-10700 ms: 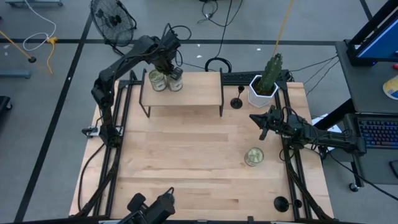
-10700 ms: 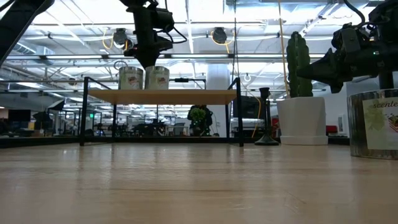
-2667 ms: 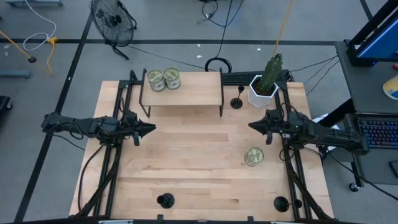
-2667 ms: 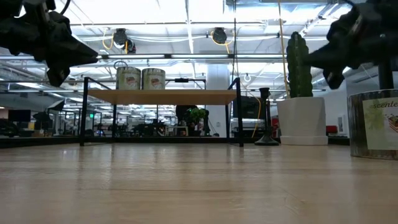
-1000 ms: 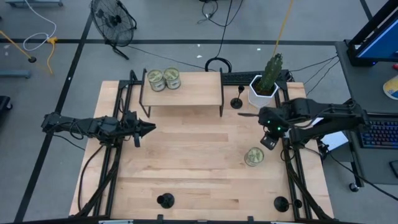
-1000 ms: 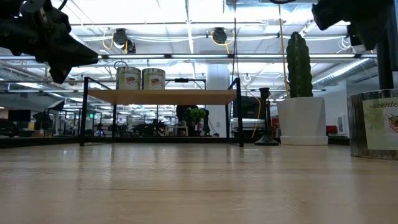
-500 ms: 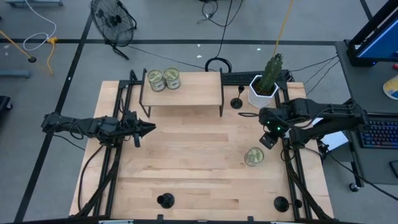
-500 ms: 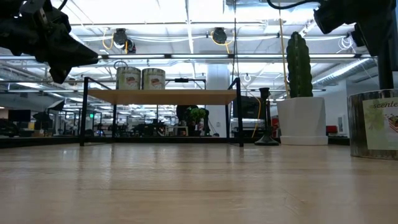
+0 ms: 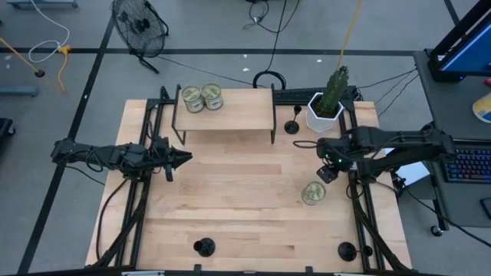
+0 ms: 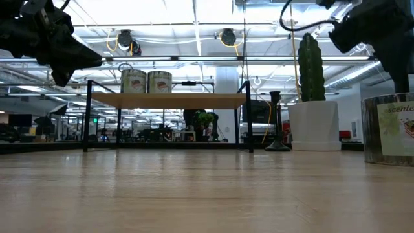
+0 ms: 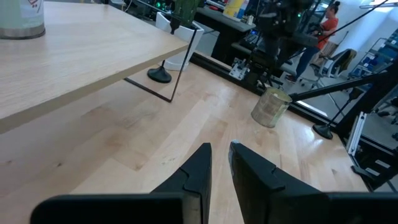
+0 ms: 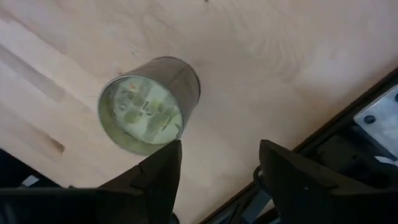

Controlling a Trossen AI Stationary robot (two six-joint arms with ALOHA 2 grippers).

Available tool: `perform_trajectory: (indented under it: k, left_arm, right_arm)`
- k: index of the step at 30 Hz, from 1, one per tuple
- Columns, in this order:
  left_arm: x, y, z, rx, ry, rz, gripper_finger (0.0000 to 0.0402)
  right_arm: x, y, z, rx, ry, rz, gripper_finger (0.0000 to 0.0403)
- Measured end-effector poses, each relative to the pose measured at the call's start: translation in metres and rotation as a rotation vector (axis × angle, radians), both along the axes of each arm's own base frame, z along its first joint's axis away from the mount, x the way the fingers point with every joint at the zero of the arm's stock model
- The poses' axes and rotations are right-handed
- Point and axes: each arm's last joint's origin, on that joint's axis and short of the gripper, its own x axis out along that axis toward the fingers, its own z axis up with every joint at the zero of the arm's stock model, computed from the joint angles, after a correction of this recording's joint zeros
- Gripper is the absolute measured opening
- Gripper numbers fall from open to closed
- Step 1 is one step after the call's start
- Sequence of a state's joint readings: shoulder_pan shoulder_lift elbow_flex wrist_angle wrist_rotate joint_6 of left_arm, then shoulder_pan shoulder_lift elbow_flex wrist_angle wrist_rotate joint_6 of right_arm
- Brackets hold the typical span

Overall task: Pick & Place candle stick holders
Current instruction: Put the green scented candle on the shelf

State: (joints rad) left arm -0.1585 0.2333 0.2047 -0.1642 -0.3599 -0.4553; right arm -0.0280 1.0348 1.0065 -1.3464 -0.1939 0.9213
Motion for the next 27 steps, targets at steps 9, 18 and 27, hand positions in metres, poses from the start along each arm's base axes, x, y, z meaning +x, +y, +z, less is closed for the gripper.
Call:
perform_trajectory:
  k: [9, 18, 27]
  left_arm:
    - [0.000, 0.000, 0.000, 0.001, 0.000, 0.000, 0.0063]
    - [0.000, 0.000, 0.000, 0.002, 0.000, 0.000, 0.0063]
    - [0.000, 0.000, 0.000, 0.004, 0.005, 0.008, 0.0063]
  right_arm:
    - [0.007, 0.003, -0.024, 0.106, -0.038, -0.052, 0.0205]
    - [0.010, 0.007, -0.030, 0.141, -0.048, -0.070, 0.0199]
    - [0.008, 0.017, -0.045, 0.151, -0.012, -0.083, 0.0198]
